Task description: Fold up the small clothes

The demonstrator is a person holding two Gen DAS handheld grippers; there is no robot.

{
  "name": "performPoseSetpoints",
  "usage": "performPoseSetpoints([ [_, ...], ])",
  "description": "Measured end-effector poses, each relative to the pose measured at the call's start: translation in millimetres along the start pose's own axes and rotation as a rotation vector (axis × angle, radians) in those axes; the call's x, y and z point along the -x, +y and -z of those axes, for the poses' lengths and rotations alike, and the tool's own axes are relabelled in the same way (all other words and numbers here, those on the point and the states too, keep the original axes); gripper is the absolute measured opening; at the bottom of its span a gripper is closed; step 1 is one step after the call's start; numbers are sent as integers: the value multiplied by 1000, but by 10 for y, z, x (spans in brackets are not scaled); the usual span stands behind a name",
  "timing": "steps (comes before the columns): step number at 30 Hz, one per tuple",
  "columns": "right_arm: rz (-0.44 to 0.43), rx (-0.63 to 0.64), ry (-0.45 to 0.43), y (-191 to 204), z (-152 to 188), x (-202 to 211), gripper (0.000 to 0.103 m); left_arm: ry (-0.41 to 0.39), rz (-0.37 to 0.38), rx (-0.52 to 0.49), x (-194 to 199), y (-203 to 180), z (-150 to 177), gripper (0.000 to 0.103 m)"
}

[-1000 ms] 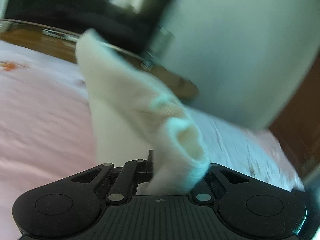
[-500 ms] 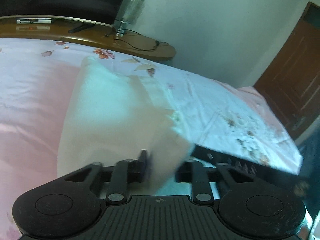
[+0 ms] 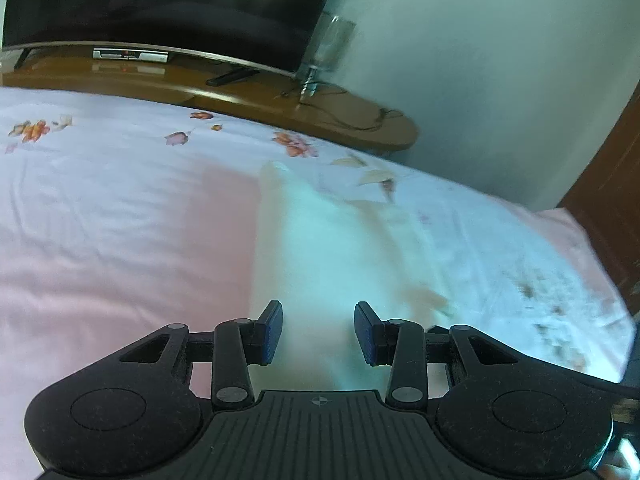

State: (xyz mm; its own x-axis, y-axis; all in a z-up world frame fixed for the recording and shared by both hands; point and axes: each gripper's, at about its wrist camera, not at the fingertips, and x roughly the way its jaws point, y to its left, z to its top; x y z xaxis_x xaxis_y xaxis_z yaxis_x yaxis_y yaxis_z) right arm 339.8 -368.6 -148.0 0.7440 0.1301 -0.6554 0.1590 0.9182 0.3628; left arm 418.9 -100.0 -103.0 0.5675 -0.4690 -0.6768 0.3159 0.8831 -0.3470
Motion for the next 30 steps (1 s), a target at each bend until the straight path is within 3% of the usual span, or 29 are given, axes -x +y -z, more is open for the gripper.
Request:
performPoseSetpoints([
  [9,-75,-70,35,-66,-138,-399,42,-7,-53,12,-483,99,-22,42],
  [11,-72,-46,35,-40,-119,-440,32,3,-43,26,-494,135,-3,50],
  [13,-60,-15,15,0,-104,-414,19,-3,-34,46,-461,157,3,50],
  [14,-54,4,-2,38,-105,-365,17,-29,-48,29,-417,127,0,50],
  [17,-27,124,-81,207,-140,-125,16,-91,-36,-20,-295,13,-49,50],
  [20,0,165,-99,162,-246,29,16,-79,-9,-40,-322,-103,-94,50],
  [23,49,141,-65,-49,-245,-8,16,-24,-22,-69,-459,-186,-8,50],
  [25,29,98,23,-236,-168,-166,17,8,-35,-60,-551,-168,111,56],
  [30,8,70,12,-234,-106,-40,29,18,-32,-31,-408,-95,153,61],
])
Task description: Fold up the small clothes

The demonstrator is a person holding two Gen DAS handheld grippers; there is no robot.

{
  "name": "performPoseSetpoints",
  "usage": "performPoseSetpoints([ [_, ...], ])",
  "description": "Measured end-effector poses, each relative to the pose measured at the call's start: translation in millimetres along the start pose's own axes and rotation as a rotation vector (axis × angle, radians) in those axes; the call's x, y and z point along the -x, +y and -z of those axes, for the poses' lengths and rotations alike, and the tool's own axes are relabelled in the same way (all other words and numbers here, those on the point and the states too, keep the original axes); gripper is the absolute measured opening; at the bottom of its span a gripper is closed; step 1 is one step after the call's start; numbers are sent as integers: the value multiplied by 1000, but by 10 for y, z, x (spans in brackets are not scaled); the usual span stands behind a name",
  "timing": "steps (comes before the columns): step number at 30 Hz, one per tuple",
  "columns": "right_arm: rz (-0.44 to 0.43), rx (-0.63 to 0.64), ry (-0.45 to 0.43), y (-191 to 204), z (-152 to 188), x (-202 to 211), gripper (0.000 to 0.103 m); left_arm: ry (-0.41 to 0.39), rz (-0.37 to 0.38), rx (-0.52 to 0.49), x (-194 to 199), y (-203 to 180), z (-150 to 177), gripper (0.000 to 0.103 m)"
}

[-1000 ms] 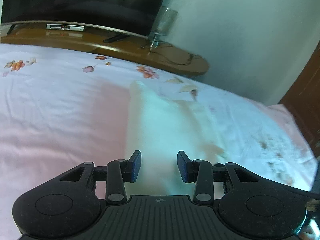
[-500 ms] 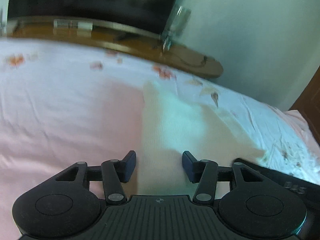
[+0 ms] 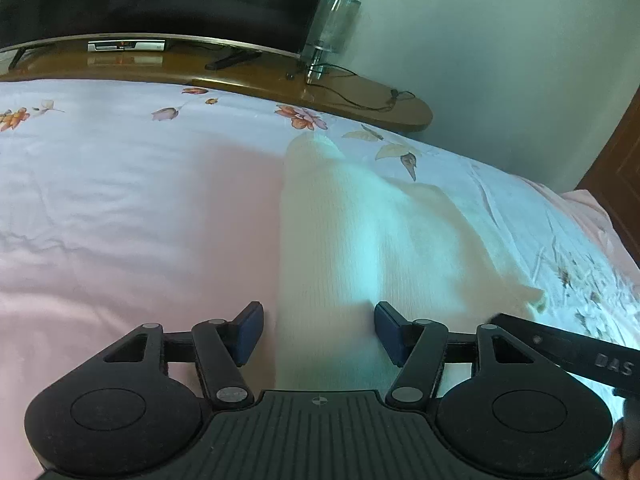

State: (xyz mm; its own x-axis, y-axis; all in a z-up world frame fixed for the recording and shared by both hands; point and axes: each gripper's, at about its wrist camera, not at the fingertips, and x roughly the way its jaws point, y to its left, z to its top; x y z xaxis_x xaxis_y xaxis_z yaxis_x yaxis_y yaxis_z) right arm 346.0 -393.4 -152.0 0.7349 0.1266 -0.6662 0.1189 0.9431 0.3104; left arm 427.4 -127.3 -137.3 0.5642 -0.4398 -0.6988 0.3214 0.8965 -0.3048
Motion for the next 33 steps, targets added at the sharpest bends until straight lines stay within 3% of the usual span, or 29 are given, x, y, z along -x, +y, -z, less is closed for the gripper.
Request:
performPoseSetpoints([
  [5,9,-13,17,23,212,344,28,31,2,-74,252,8,219,61],
  [7,30,3,36,72,332,417,23,60,3,-79,265,55,367,61],
  [10,97,26,95,77,580,378,19,23,-20,-140,363,-14,536,61],
  [11,104,26,74,63,646,402,19,26,-24,-141,388,-28,548,61],
  [18,117,13,96,127,611,537,22,82,-8,-161,550,-69,568,61],
  [24,115,25,-26,258,385,698,25,3,18,-136,734,-99,268,61],
  [33,121,106,-112,445,-120,351,24,-25,-23,-91,315,-164,-301,61],
])
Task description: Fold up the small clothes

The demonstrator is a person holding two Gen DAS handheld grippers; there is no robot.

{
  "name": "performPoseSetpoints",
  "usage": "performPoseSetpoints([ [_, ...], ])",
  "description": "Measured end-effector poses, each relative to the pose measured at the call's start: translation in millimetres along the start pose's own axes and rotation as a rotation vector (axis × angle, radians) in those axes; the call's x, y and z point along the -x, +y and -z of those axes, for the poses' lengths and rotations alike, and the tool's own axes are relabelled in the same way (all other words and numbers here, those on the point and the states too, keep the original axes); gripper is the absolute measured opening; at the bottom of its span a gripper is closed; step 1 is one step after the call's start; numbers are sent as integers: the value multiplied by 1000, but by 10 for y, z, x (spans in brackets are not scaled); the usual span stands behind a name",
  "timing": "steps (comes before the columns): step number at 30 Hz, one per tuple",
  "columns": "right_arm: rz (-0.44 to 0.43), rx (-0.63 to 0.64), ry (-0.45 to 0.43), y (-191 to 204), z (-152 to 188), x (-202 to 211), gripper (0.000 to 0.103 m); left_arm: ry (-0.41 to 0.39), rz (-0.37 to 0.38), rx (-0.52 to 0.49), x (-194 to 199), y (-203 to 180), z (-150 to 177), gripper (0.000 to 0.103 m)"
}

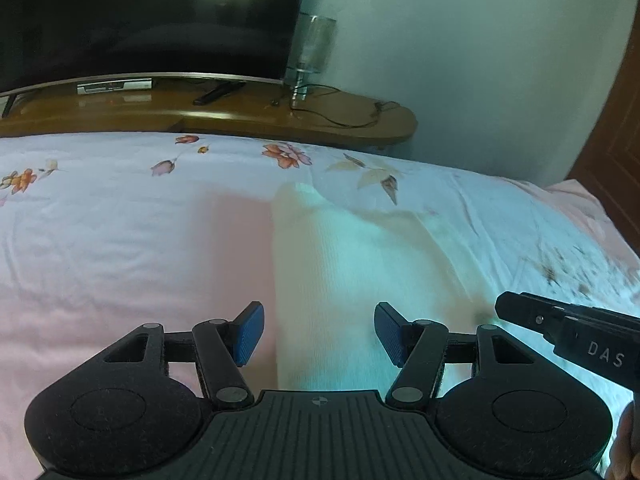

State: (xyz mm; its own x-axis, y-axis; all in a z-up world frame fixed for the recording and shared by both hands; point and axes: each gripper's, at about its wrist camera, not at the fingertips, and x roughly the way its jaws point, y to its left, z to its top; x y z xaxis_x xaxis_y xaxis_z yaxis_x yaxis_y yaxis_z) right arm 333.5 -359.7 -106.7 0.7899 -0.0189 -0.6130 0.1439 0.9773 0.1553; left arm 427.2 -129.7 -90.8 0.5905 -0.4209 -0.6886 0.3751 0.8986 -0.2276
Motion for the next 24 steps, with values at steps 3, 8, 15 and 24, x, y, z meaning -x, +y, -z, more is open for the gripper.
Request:
performPoseSetpoints([
  [3,4,-7,-7,1,-122,-170,24,15,-19,-5,-212,-63,-82,61],
  [8,37,8,-16,-45,-193,-416,24,40,-54,-11,-481,-130,-94,61],
  [15,51,41,55,-150,48,-668,24,63,-55,5,-579,-104,-62,61],
  [24,40,28,-5,-175,-314,-742,26,28,-89,-22,-752,-158,-298,61],
])
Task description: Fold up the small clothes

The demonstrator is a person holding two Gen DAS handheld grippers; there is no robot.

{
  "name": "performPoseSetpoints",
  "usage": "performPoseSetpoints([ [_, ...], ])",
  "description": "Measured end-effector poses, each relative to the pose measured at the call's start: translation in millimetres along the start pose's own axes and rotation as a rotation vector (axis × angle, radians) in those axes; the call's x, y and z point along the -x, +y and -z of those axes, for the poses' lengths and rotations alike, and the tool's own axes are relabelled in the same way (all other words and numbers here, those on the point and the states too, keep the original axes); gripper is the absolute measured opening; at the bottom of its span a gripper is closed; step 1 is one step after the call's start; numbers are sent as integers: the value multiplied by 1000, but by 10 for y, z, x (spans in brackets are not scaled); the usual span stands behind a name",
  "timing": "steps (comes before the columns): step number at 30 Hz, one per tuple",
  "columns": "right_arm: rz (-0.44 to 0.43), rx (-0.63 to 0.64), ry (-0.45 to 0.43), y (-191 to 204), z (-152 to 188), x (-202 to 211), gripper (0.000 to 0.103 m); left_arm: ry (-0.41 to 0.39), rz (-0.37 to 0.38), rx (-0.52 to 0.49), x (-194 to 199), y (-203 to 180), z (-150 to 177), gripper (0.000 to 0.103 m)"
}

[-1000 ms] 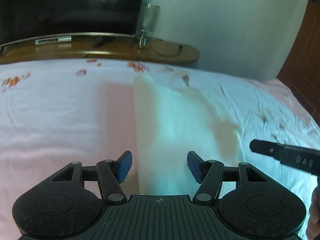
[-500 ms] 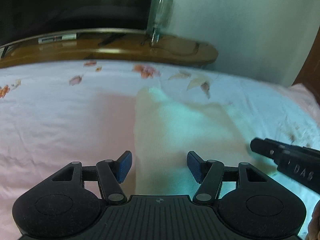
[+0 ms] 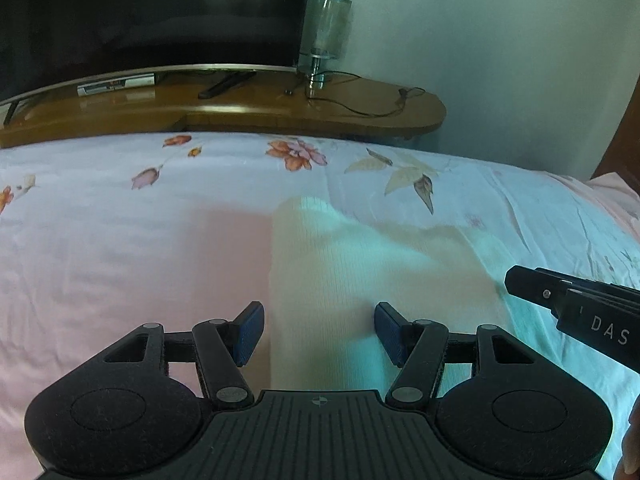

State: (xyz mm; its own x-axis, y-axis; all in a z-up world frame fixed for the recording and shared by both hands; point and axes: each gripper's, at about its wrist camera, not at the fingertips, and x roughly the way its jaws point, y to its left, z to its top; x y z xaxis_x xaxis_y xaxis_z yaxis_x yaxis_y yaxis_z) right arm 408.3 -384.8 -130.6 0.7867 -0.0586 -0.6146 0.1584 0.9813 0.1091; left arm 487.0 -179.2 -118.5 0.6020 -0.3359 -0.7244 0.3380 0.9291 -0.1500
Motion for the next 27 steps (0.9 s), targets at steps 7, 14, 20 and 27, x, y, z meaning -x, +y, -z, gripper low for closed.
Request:
performPoseSetpoints([
  [7,47,-35,52,-117,-14,-407,27,21,-13,21,-260,-8,-84,61],
  [14,24,-18,74,-181,67,-511,27,58,-12,112,-399,137,-56,84],
  [20,23,4,72,-152,30,-432,28,38,-30,54,-238,76,-7,84],
  [27,7,-16,28,-70,157,33,29,26,-2,5,215,157,293,84],
])
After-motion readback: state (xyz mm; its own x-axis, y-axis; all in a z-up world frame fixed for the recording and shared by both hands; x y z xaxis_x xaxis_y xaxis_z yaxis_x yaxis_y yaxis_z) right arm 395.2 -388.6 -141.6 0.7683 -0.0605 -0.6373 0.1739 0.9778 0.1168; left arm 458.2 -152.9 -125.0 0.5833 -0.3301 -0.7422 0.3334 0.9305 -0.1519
